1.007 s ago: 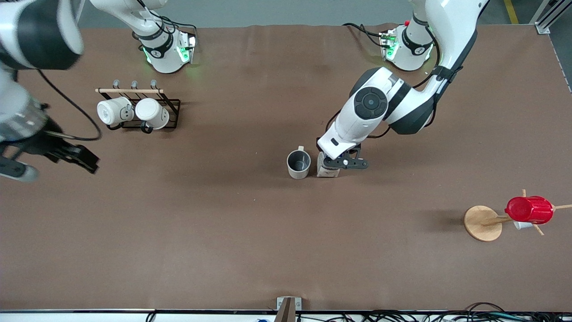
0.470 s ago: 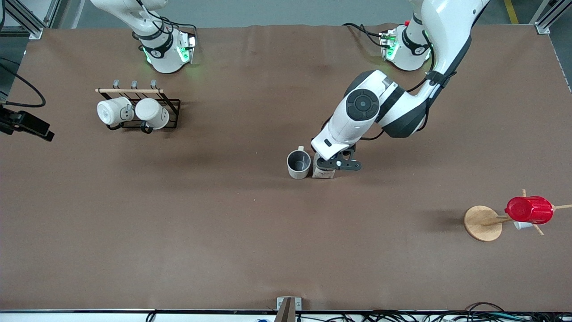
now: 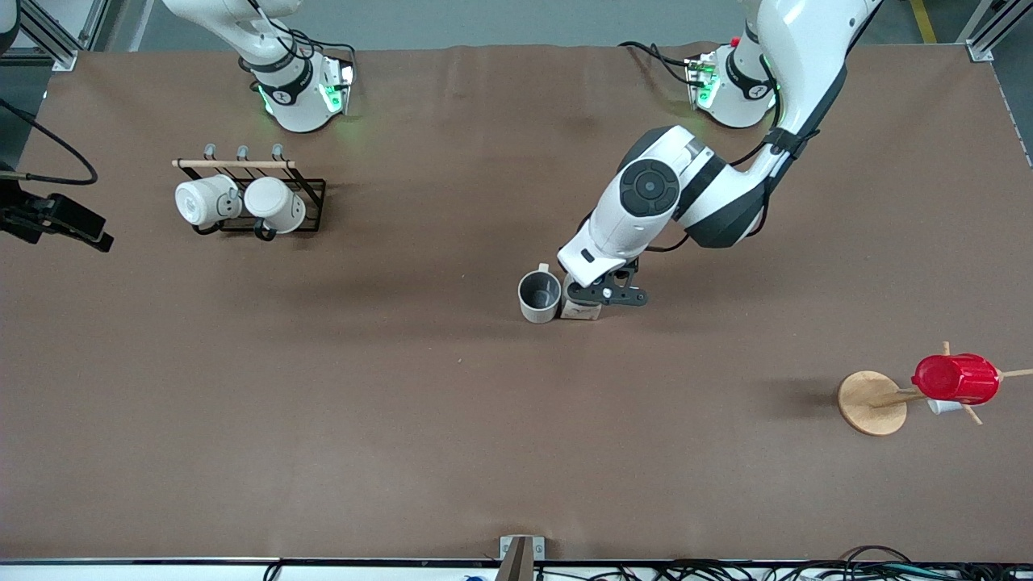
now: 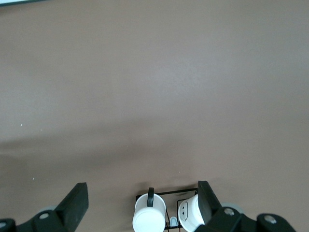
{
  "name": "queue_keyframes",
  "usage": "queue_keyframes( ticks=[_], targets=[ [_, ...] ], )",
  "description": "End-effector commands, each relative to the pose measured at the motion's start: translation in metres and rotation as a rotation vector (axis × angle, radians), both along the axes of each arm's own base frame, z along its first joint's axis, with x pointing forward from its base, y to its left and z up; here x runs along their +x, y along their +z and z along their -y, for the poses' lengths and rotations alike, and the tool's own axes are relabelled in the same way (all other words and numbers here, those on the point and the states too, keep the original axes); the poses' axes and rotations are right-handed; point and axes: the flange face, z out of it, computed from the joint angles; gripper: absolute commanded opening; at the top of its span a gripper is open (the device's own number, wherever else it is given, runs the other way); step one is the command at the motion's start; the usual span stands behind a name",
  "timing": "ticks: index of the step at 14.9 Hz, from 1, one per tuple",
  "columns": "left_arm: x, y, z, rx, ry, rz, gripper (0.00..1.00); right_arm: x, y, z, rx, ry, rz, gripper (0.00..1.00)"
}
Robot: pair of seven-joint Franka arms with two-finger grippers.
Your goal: Place cup and milk on table
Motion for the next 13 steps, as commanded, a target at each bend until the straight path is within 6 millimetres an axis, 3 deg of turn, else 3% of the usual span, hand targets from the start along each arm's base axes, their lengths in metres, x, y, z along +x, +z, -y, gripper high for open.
queue_keyframes(
  ticks=[1, 2, 4, 7, 10, 13],
  targets=[
    [0.003, 0.0, 0.004, 0.007, -0.005, 0.01, 0.34, -0.007, 0.011, 0.004, 0.01, 0.01, 0.007, 1.0],
    [0.003, 0.001, 0.003, 0.007, -0.007, 0.012, 0.38, -0.007, 0.008, 0.004, 0.01, 0.011, -0.001, 1.0],
    [0.006, 0.004, 0.002, 0.008, 0.002, 0.02, 0.55, -0.008, 0.006, 0.003, 0.011, 0.008, -0.016, 1.0],
    [0.006, 0.023, 0.001, 0.004, 0.016, 0.051, 0.97, -0.008, 0.005, 0.004, 0.013, 0.006, -0.019, 1.0],
    [0.005, 0.061, -0.002, -0.004, 0.026, 0.105, 1.0, -0.008, 0.005, 0.005, 0.013, 0.005, -0.019, 1.0],
    [0.008, 0.089, -0.019, 0.032, 0.041, 0.122, 1.0, -0.008, 0.005, 0.005, 0.013, 0.003, -0.018, 1.0]
  ],
)
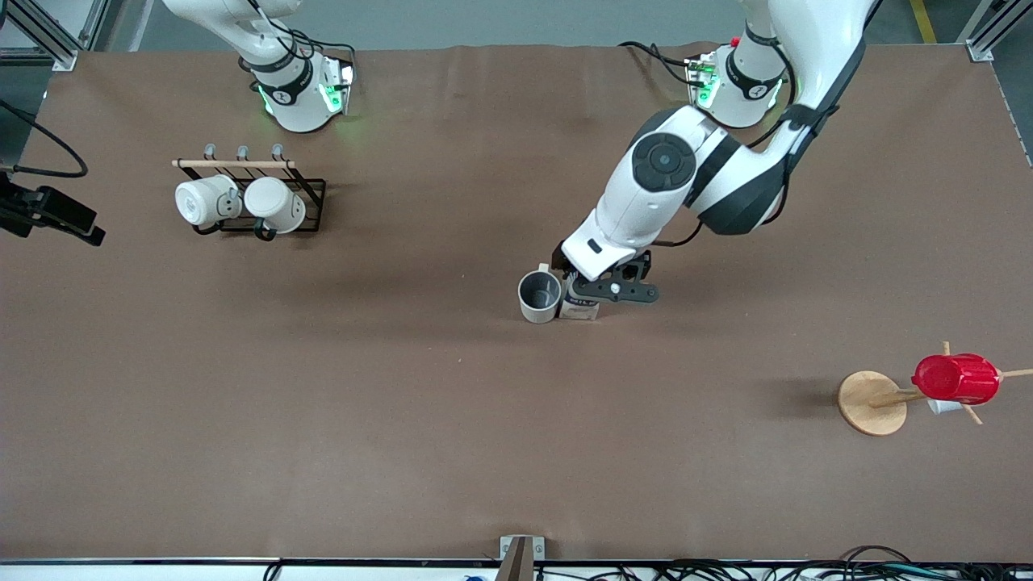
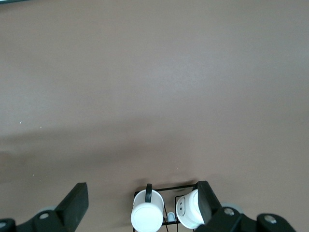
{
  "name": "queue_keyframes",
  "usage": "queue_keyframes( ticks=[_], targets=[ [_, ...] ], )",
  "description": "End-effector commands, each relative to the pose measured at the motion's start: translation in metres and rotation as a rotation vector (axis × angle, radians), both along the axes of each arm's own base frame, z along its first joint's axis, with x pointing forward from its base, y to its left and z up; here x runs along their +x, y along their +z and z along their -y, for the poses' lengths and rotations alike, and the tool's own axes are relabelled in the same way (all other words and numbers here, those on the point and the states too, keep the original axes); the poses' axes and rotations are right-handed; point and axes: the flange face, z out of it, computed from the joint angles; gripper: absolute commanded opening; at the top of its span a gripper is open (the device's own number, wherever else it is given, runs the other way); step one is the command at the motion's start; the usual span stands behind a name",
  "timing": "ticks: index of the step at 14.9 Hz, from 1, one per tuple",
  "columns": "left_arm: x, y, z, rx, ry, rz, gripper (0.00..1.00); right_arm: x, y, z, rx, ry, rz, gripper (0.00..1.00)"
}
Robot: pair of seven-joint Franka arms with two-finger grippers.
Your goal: Place cup and milk on table
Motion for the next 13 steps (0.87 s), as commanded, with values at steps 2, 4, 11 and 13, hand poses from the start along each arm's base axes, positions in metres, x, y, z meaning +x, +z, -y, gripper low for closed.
queue_keyframes(
  ticks=[2, 4, 11, 13],
  targets=[
    [0.009, 0.036, -0.039, 0.085, 0.063, 0.019, 1.0, -0.004, 0.001, 0.002, 0.012, 0.005, 0.0, 1.0],
    [0.017, 0.052, -0.057, 0.094, 0.078, 0.038, 1.0, -0.004, 0.001, 0.001, 0.012, 0.006, 0.0, 1.0],
    [0.049, 0.116, -0.202, 0.004, 0.083, 0.018, 1.0, -0.004, 0.001, 0.0, 0.01, 0.067, -0.004, 1.0],
    [0.049, 0.14, -0.25, 0.002, 0.024, 0.034, 1.0, -0.004, 0.001, 0.0, 0.01, 0.066, -0.003, 1.0]
  ],
)
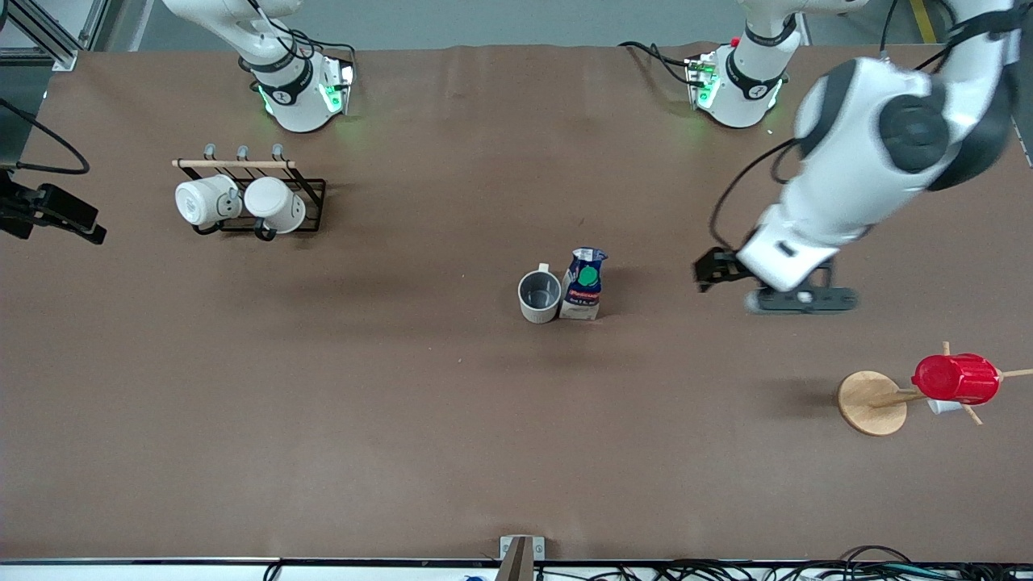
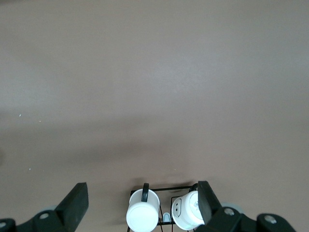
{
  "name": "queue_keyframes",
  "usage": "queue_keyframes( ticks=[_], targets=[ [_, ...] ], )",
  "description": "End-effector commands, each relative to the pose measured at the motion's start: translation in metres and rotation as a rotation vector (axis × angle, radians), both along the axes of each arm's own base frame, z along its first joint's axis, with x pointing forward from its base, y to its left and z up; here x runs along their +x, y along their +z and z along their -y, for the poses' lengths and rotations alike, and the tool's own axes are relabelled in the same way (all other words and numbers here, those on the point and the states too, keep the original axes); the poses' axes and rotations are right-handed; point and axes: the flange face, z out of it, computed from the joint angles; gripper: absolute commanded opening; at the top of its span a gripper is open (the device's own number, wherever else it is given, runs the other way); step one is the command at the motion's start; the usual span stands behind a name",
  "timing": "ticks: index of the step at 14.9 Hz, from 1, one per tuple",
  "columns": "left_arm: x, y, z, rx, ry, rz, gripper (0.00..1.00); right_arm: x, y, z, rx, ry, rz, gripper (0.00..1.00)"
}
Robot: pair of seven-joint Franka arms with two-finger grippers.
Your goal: Place cup and milk on table
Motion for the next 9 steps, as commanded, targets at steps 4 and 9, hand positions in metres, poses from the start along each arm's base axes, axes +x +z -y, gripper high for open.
queue_keyframes(
  ticks=[4, 9],
  targets=[
    [-0.034, 0.075, -0.109, 0.014, -0.08, 0.003, 1.0, -0.004, 0.001, 0.0, 0.011, 0.012, -0.003, 1.0],
    [-0.049, 0.098, -0.126, 0.069, -0.061, 0.005, 1.0, -0.005, 0.001, 0.001, 0.011, 0.004, -0.004, 1.0]
  ],
)
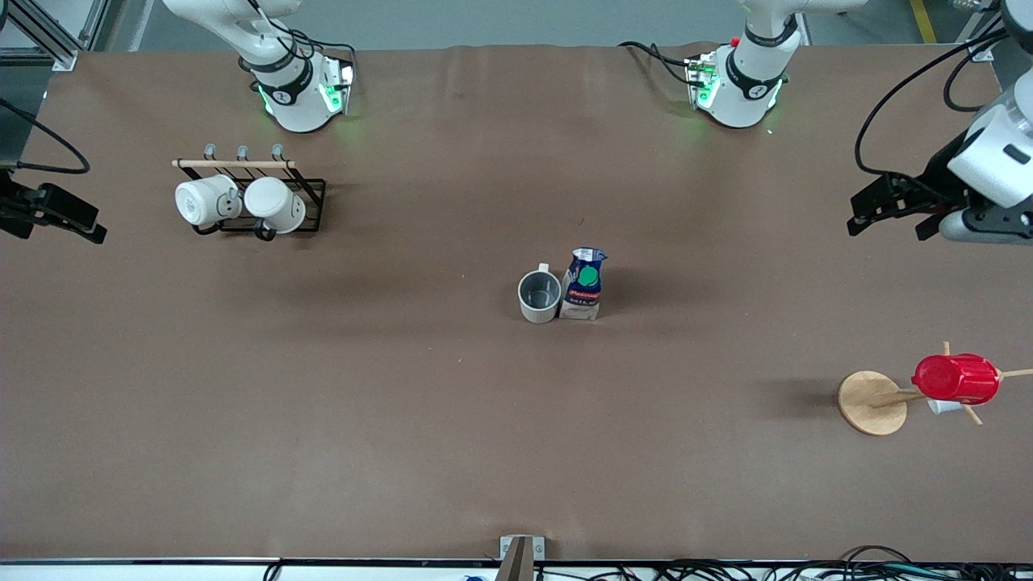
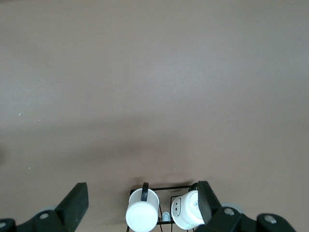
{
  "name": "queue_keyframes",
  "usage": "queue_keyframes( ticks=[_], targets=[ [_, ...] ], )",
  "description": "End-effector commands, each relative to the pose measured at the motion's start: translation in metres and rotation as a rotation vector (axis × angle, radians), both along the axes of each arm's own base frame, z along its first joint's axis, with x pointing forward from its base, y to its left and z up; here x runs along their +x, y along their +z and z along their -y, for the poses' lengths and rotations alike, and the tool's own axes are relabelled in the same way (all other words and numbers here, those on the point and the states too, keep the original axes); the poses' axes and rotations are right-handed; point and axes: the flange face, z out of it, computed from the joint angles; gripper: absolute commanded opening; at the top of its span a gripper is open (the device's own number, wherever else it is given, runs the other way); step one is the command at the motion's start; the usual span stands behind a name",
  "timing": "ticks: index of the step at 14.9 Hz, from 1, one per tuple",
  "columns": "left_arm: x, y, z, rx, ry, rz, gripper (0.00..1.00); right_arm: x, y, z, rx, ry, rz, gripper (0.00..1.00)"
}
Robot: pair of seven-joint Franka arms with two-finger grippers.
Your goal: Place cup and milk on table
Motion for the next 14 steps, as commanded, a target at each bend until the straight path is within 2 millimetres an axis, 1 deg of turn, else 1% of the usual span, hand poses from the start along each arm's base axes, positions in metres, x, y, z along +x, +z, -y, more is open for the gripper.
queue_keyframes(
  ticks=[1, 2, 3, 4, 6, 7, 9, 10, 14],
  targets=[
    [-0.01, 0.002, 0.003, 0.056, -0.018, -0.03, 1.0, -0.004, -0.002, 0.001, 0.011, -0.001, -0.001, 1.0],
    [-0.011, 0.004, 0.003, 0.056, -0.022, -0.032, 1.0, -0.003, -0.01, 0.003, 0.013, -0.003, -0.01, 1.0],
    [-0.012, 0.018, 0.002, 0.056, -0.017, -0.006, 1.0, -0.006, -0.015, 0.003, 0.015, -0.005, -0.017, 1.0],
    [-0.01, 0.027, 0.002, 0.057, -0.018, -0.01, 1.0, -0.008, -0.017, 0.002, 0.016, -0.003, -0.02, 1.0],
    [-0.004, 0.033, 0.003, 0.068, -0.021, -0.012, 1.0, -0.009, -0.017, 0.001, 0.016, -0.002, -0.02, 1.0],
    [-0.004, 0.035, 0.002, 0.069, -0.018, -0.009, 1.0, -0.009, -0.018, 0.001, 0.016, -0.002, -0.023, 1.0],
    [-0.002, 0.032, 0.003, 0.067, -0.016, -0.015, 1.0, -0.009, -0.018, 0.001, 0.016, -0.002, -0.023, 1.0],
    [0.0, 0.027, 0.004, 0.068, -0.017, -0.025, 1.0, -0.009, -0.017, 0.001, 0.016, -0.002, -0.021, 1.0],
    [0.0, 0.024, 0.003, 0.069, -0.018, -0.031, 0.99, -0.009, -0.017, 0.002, 0.016, -0.005, -0.02, 1.0]
  ],
)
